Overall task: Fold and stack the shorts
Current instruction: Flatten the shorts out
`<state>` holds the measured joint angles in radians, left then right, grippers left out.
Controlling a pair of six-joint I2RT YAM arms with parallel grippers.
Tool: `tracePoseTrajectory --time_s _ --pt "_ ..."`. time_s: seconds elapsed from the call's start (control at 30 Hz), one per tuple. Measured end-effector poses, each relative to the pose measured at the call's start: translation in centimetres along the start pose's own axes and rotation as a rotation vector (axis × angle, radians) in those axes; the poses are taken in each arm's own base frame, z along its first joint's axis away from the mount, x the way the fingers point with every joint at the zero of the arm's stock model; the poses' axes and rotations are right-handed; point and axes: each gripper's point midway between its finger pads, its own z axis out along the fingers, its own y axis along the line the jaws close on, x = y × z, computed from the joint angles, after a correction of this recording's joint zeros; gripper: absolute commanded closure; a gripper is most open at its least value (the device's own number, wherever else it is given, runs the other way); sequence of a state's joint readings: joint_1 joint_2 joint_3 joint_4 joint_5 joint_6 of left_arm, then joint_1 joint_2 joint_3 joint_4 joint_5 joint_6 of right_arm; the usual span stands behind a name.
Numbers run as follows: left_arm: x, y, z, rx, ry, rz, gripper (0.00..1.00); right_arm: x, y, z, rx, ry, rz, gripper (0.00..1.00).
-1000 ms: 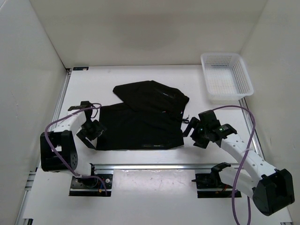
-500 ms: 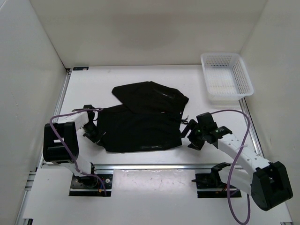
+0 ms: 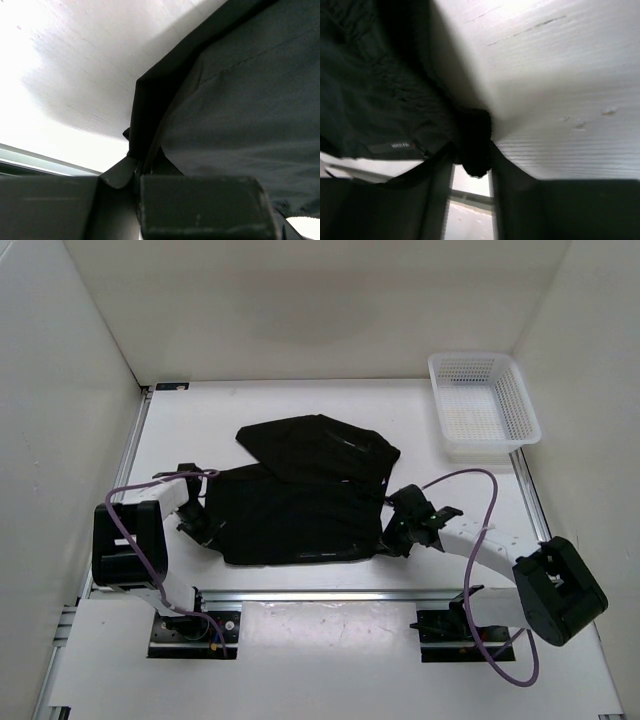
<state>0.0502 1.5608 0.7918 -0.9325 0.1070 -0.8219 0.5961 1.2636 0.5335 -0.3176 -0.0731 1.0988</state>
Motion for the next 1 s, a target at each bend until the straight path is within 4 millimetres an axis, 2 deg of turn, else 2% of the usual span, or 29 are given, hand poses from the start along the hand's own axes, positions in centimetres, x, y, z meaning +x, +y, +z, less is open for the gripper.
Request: tracePoseTrajectory --time_s 0.03,0.07,0.17,0.27,0.33,0.43,0.5,0.57,0.63,0.73,0.87,1.0 --pt "-0.1 0.0 0.0 0.001 -0.004 0.002 0.90 -0.1 0.0 0.1 0.009 -0.012 0.000 0.97" --pt "-0.1 0.0 -0.1 0.003 -0.009 0.004 0.90 -0.3 0.1 0.0 0.019 -0.025 0.006 1.00" --pt "-0.2 -0.2 -1.0 0.015 -0.023 0.012 0.90 -1.7 0.6 -0.9 0.031 -0.098 0.021 1.00" --pt "-1.1 -1.6 -3.8 0.070 -0.079 0.029 0.90 -3.7 2.4 -3.7 -0.018 -0.205 -0.001 1.00" --pt "-2.0 -3.2 -7.1 0.134 -0.144 0.048 0.90 -5.0 4.3 -6.3 -0.069 -0.274 -0.037 1.00" --pt "-3.7 -6.3 -14.7 0.288 -0.299 0.094 0.90 -7.4 8.6 -11.4 -0.159 -0.384 -0.109 1.00" --pt "-4.4 -8.1 -21.2 0.415 -0.428 0.134 0.90 -8.7 11.3 -15.0 -0.215 -0.448 -0.159 1.00" --pt "-4.3 -9.0 -27.3 0.533 -0.552 0.172 0.90 -9.7 13.8 -19.2 -0.276 -0.516 -0.219 1.00" --pt "-3.3 -9.0 -33.1 0.639 -0.669 0.207 0.90 -10.0 15.8 -23.5 -0.342 -0.574 -0.283 1.00" --pt "-1.0 -7.5 -41.0 0.791 -0.841 0.241 0.90 -9.7 18.0 -29.9 -0.442 -0.640 -0.383 1.00" --pt "3.5 -3.4 -50.3 0.986 -1.079 0.270 0.90 -7.9 20.1 -38.7 -0.609 -0.702 -0.523 1.00" --pt "8.1 1.1 -56.2 1.135 -1.261 0.289 0.90 -5.4 20.4 -44.6 -0.735 -0.724 -0.628 1.00"
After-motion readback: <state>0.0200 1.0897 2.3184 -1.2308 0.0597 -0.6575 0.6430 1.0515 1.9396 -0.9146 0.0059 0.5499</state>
